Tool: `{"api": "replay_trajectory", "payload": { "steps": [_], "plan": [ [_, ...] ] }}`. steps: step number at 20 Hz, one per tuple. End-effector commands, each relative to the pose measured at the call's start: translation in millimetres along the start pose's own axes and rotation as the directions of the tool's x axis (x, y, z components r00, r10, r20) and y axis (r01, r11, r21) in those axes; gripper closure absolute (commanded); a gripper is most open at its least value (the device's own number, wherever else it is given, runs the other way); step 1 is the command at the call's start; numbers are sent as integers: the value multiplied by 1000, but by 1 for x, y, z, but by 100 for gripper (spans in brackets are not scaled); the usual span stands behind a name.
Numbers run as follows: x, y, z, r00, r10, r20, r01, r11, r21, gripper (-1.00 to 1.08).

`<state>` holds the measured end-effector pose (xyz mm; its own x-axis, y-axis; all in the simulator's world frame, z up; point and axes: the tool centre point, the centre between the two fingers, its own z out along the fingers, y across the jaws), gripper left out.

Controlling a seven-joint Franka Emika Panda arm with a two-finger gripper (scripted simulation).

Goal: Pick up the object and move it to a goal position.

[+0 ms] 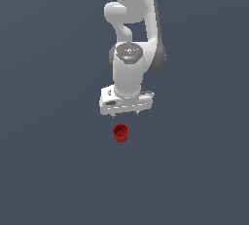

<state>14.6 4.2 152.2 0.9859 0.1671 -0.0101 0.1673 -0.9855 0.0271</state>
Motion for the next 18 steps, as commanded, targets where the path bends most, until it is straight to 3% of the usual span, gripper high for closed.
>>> {"api": "replay_trajectory", "payload": {
  "steps": [1, 10, 18],
  "plan": [
    [6, 4, 8, 999, -45, -1, 45, 999, 3, -92],
    [27, 19, 40, 979, -204, -10, 204, 979, 17, -92],
    [35, 25, 54, 964, -267, -17, 267, 963, 23, -92]
  ]
}}
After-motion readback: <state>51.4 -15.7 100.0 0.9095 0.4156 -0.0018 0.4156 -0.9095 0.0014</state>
